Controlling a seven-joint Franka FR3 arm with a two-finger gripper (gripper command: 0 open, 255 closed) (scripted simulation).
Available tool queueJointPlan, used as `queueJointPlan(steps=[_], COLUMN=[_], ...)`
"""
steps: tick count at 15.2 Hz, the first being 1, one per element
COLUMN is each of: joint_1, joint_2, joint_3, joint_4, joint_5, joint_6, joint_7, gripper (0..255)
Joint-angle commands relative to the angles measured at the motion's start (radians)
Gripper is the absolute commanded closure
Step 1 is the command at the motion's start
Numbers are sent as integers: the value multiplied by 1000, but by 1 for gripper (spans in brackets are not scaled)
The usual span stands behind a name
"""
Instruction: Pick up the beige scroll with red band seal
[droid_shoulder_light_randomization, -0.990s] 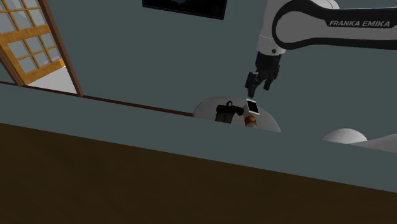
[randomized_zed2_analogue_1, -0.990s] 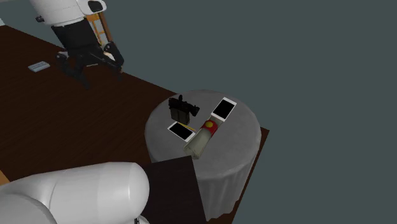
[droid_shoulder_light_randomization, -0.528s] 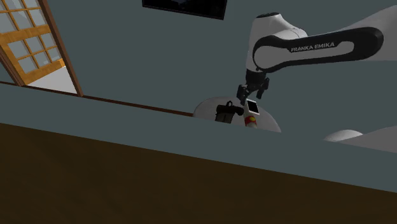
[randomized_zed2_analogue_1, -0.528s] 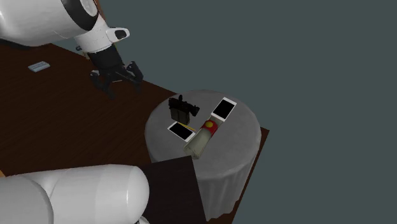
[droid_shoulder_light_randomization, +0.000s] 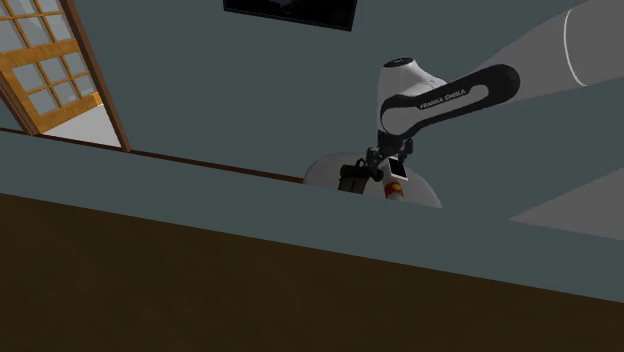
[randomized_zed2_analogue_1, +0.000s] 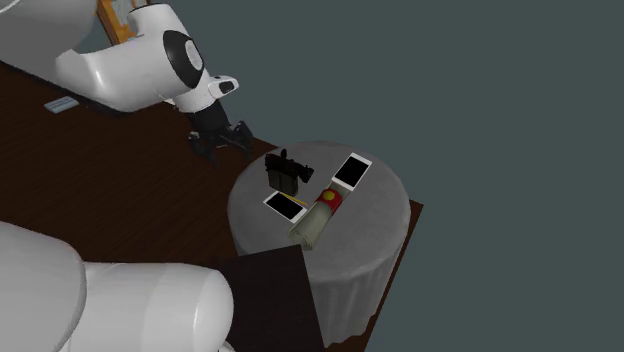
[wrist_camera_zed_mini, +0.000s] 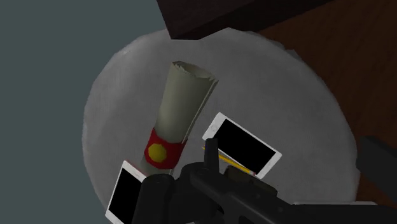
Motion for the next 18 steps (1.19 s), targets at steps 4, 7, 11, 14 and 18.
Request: queueJointPlan(steps=[4, 7, 11, 14, 18], joint_1=[-67, -101, -133, -147, -160], joint_2=[176, 286, 431, 537, 675], joint_3=[-14, -30, -67, -103, -153], joint_4=[30, 67, 132, 190, 279], joint_5=[-110, -183, -278, -338, -397], joint_6=[131, 192, 257, 294, 335], joint_7=[123, 203, 308, 380, 462], gripper=[0, 0, 0, 0, 0])
